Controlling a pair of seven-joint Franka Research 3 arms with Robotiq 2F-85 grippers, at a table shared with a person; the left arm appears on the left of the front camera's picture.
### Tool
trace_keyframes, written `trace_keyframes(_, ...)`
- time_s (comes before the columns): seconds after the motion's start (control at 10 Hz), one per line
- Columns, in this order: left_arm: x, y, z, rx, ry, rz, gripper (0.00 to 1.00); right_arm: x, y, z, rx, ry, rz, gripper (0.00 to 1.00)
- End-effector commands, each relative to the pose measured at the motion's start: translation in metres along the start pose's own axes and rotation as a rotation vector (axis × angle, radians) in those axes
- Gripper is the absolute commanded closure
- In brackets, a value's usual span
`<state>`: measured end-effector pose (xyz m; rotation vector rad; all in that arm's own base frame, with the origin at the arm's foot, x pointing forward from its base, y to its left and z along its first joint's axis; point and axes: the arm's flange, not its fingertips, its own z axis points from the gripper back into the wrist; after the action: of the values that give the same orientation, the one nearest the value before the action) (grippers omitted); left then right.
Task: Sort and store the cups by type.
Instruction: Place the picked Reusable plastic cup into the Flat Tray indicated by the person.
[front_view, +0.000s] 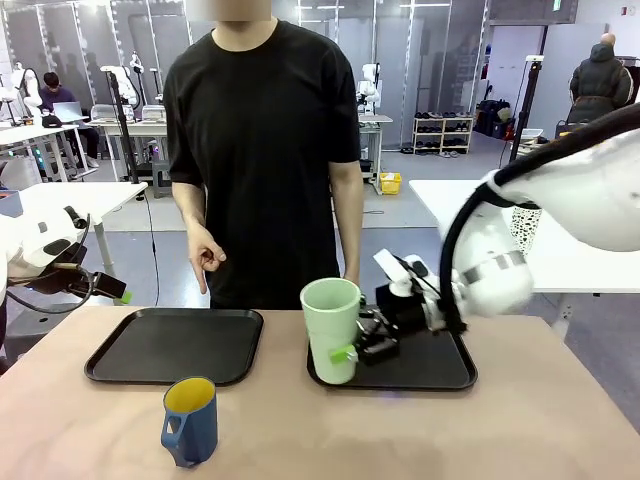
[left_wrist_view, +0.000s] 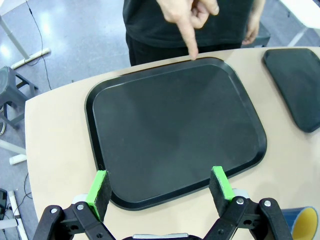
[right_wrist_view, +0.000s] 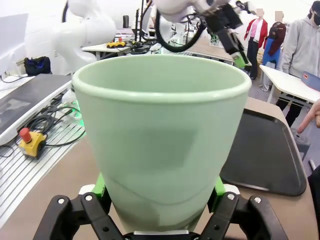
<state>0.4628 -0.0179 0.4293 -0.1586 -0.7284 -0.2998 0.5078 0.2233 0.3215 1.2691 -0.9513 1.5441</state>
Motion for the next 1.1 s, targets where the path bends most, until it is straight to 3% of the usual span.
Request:
trace_keyframes(0.0,0.0,0.0,0.002,0.004,-0.002,-0.007,0.0,0.005,-0.061,-0.019,0.024,-0.01,-0.025,0.16)
trace_keyframes(0.2,0.0,0.0,0.002,0.004,-0.002,-0.007,0.0,0.01,-0.112,-0.047,0.0,-0.012,-0.028,0.16)
trace_keyframes(0.5,0.0,0.0,0.002,0.004,-0.002,-0.007,0.0,0.006,-0.168,-0.09,-0.044,-0.122,-0.004,0.16)
trace_keyframes(1.0,0.0,0.0,0.002,0.004,-0.002,-0.007,0.0,-0.023,-0.215,-0.157,-0.121,-0.175,0.044,0.16)
